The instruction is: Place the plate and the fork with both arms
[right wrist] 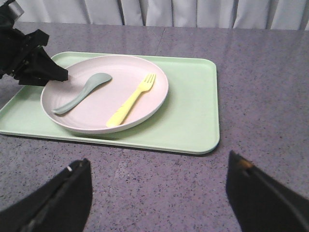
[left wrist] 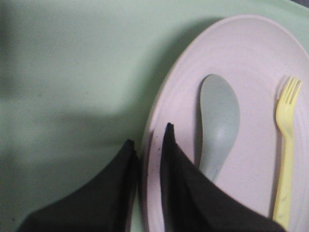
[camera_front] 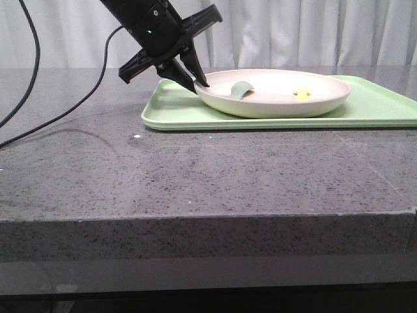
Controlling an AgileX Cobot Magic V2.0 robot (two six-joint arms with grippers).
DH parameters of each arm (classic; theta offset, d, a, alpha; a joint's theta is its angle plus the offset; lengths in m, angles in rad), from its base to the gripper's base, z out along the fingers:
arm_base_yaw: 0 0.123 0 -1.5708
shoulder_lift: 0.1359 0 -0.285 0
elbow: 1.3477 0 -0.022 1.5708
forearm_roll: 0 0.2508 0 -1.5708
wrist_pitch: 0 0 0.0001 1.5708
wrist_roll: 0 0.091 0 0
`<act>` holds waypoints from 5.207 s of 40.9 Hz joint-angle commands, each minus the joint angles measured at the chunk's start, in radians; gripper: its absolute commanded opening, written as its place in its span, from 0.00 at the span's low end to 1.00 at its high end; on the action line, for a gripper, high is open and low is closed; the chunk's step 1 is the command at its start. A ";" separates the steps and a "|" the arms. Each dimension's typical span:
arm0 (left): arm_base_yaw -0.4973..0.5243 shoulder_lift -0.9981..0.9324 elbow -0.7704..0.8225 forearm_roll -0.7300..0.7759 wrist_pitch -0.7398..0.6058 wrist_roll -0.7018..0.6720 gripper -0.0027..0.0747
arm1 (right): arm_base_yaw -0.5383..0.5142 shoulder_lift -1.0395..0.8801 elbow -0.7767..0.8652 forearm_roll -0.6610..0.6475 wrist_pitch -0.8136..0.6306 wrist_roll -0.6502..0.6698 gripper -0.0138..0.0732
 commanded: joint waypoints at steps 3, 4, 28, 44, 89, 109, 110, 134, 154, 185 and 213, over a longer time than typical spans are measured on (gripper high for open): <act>-0.011 -0.078 -0.038 -0.021 -0.052 0.002 0.40 | 0.002 0.011 -0.033 -0.004 -0.075 -0.010 0.84; -0.009 -0.083 -0.038 -0.016 -0.049 0.007 0.40 | 0.002 0.011 -0.033 -0.004 -0.075 -0.010 0.84; 0.050 -0.339 -0.008 0.309 0.097 0.100 0.01 | 0.002 0.011 -0.033 -0.004 -0.075 -0.010 0.84; 0.168 -0.639 0.367 0.477 0.039 0.064 0.01 | 0.002 0.011 -0.033 -0.004 -0.074 -0.010 0.84; 0.242 -1.946 1.465 0.531 -0.466 0.076 0.01 | 0.002 0.239 -0.089 0.086 -0.091 -0.010 0.84; 0.242 -1.955 1.465 0.531 -0.464 0.076 0.01 | 0.132 0.853 -0.551 0.087 0.053 0.003 0.83; 0.242 -1.955 1.465 0.531 -0.464 0.076 0.01 | 0.135 0.881 -0.588 0.087 0.066 0.013 0.83; 0.242 -1.955 1.465 0.531 -0.464 0.076 0.01 | 0.142 1.370 -1.075 -0.051 0.283 0.263 0.70; 0.242 -1.955 1.465 0.531 -0.464 0.076 0.01 | 0.142 1.417 -1.086 -0.051 0.292 0.263 0.48; 0.242 -1.955 1.465 0.531 -0.464 0.076 0.01 | 0.067 1.362 -1.228 -0.080 0.379 0.261 0.20; 0.242 -1.955 1.465 0.531 -0.464 0.076 0.01 | -0.067 1.468 -1.231 -0.193 0.461 0.260 0.20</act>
